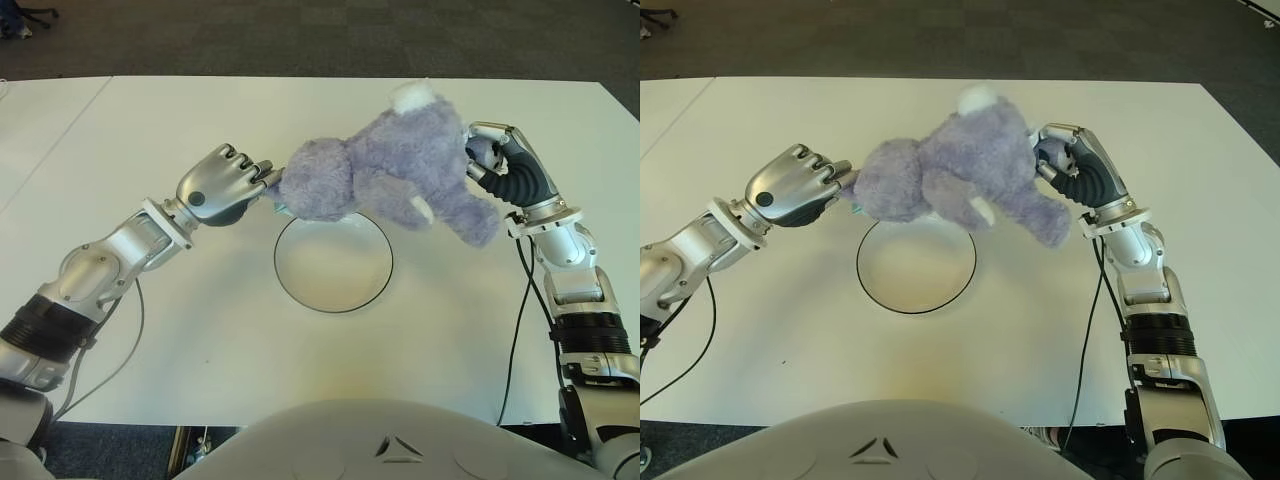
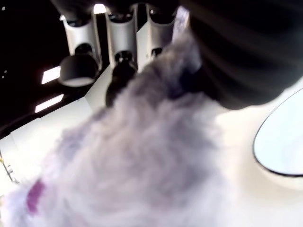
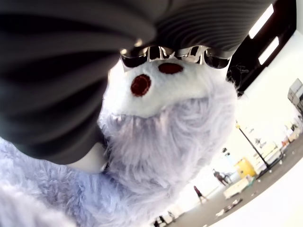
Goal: Put the doll into the plate.
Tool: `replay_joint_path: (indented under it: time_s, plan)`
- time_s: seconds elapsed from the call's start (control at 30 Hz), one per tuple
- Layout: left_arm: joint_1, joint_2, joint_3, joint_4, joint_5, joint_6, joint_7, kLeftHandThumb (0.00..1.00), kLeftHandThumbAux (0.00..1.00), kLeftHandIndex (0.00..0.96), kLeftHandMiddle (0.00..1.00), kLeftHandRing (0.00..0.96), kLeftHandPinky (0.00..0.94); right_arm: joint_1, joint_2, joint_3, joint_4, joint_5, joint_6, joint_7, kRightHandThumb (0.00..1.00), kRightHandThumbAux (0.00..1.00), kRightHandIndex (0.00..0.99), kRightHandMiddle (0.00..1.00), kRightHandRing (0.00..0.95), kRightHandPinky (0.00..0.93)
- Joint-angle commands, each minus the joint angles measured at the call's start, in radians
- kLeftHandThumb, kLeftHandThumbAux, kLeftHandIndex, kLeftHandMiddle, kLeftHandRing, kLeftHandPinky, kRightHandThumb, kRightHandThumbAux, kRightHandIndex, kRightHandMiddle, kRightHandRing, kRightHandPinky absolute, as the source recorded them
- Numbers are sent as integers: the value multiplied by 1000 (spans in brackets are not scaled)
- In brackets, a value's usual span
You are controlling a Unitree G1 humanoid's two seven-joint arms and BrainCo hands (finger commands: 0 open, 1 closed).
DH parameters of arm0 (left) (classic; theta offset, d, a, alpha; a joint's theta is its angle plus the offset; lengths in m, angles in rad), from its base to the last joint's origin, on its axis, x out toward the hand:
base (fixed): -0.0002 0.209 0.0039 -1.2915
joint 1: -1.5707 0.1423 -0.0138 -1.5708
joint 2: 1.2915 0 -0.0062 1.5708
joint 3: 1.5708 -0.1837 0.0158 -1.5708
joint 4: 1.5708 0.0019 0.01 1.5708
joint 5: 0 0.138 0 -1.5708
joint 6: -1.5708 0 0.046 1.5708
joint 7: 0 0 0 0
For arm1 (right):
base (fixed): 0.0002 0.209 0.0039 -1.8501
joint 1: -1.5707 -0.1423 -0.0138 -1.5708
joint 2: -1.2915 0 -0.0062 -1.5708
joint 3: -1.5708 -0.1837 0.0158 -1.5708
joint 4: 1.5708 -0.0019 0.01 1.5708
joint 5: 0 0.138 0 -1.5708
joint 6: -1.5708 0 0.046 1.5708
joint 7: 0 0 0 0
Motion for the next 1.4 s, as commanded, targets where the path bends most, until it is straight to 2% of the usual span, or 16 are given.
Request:
replay_joint_path:
  time_s: [0.03, 0.17, 0.33, 0.67, 1.0, 1.23, 1.4]
  plan:
    - [108, 3, 46, -65, 1, -6, -21, 713, 701, 433, 763, 813, 841, 44, 9, -9, -3, -4, 18, -3, 700, 717, 438, 871, 878, 868]
    - [183, -36, 66, -110, 32, 20, -11, 713, 701, 436, 762, 805, 833, 74, 20, 4, -14, -47, 11, -20, 700, 718, 438, 875, 887, 883]
    - [208, -75, 83, -129, 22, 24, -43, 714, 701, 437, 757, 795, 824, 118, 18, 16, -13, -64, 7, -7, 700, 719, 438, 874, 877, 861]
    - [187, -112, 100, -109, 17, -5, -61, 715, 700, 438, 758, 790, 823, 169, 34, 43, -6, -51, 32, 20, 699, 721, 438, 873, 878, 868]
    - [185, -126, 110, -114, 21, -14, -77, 715, 700, 438, 758, 790, 823, 195, 106, 115, 54, -47, 50, 32, 699, 720, 438, 871, 873, 867]
    - [182, -137, 114, -114, 26, -20, -86, 715, 700, 438, 758, 790, 823, 209, 149, 147, 77, -88, 17, -19, 700, 719, 439, 875, 885, 889]
    - [178, -144, 113, -114, 29, -21, -91, 715, 700, 438, 758, 790, 823, 198, 153, 156, 77, -103, 7, -39, 700, 719, 439, 873, 879, 875]
